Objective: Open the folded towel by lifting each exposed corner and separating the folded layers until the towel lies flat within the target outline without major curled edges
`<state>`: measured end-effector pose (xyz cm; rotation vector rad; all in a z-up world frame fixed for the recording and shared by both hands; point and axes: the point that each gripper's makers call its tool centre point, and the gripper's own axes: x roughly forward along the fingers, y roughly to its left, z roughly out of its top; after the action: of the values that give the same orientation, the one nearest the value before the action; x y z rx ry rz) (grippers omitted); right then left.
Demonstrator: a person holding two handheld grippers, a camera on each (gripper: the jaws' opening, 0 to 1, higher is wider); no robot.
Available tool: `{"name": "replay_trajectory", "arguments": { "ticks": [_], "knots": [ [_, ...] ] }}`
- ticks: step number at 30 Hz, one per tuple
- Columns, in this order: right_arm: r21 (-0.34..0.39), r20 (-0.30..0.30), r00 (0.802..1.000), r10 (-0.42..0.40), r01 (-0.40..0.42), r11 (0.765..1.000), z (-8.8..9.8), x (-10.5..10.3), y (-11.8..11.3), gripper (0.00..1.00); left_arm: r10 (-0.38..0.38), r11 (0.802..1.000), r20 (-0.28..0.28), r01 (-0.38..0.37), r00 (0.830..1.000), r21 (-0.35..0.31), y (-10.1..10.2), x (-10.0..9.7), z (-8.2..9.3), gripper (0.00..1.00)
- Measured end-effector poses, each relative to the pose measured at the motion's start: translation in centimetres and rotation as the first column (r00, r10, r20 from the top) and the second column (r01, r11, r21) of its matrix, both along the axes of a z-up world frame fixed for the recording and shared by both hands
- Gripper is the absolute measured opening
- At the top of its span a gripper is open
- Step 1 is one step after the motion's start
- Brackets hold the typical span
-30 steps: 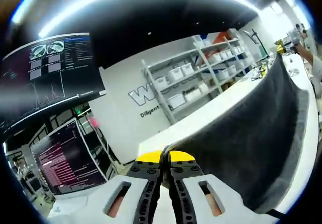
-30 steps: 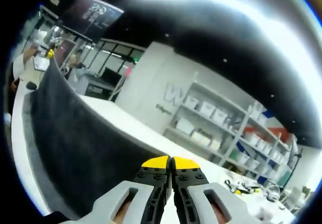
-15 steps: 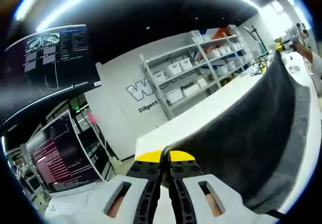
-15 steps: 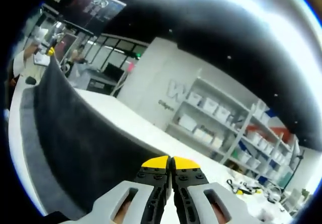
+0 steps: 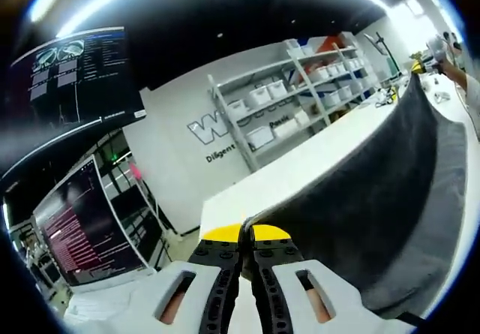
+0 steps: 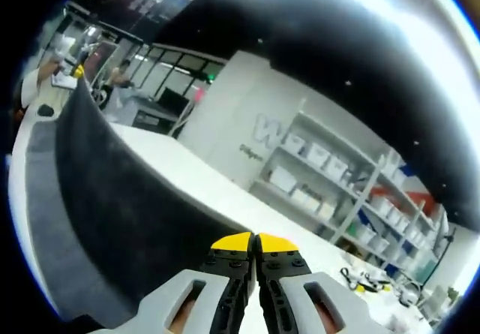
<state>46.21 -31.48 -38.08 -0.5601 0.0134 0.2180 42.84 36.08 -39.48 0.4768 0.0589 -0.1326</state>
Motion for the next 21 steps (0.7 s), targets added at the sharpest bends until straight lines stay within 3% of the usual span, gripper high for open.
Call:
{"name": "replay_trajectory", "arguments": {
  "ticks": [21],
  "knots": [
    [-0.051, -0.046, 0.999, -0.002, 0.0, 0.999, -2.3, 3.0, 0.7, 0.0, 0.02, 1.0, -0.06, -0.021, 0.998, -0.019, 0.5, 3.1, -3.5, 0.02]
  ]
}}
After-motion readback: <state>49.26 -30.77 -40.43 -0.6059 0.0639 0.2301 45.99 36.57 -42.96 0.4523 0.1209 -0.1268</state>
